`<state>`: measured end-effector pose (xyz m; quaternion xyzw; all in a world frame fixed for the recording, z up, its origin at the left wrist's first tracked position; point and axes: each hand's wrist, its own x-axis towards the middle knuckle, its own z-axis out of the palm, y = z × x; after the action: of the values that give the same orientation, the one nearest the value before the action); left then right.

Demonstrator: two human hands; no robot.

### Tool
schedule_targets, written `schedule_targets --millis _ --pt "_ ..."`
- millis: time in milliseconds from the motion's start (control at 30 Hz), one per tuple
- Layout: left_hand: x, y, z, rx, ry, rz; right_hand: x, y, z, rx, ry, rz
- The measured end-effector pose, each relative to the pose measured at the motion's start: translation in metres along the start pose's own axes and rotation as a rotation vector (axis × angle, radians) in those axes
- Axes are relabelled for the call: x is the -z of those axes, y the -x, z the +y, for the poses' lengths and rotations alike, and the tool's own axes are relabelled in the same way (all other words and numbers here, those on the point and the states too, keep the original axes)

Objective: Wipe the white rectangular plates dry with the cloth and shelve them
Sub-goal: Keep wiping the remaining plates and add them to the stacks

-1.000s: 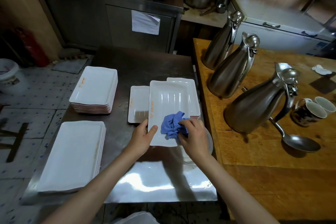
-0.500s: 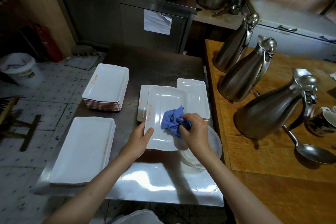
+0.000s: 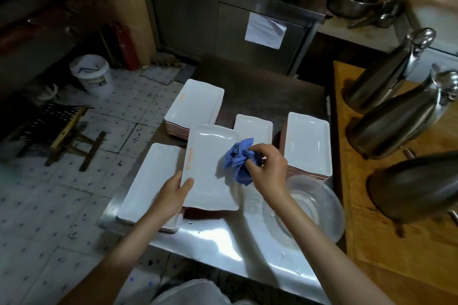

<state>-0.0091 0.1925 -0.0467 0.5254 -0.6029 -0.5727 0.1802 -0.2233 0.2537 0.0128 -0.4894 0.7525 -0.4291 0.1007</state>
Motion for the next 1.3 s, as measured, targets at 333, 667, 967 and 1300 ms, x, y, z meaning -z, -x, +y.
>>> schedule_targets --millis 333,667,967,1300 --pt "0.047 0.011 -0.029 0.082 -0.111 0.121 -0.041 -0.005 -0.016 -0.024 -0.059 -0.106" --pt "0.072 0.014 -0.047 0.13 -0.138 0.132 -0.062 -0.003 -0.019 -0.045 -0.073 -0.133" --pt "0.075 0.026 -0.041 -0.066 -0.407 0.428 -0.07 -0.003 -0.022 -0.06 -0.074 -0.163" --pt "0.073 0.031 -0.052 -0.046 -0.479 0.587 -0.072 0.001 -0.023 -0.069 -0.06 -0.182"
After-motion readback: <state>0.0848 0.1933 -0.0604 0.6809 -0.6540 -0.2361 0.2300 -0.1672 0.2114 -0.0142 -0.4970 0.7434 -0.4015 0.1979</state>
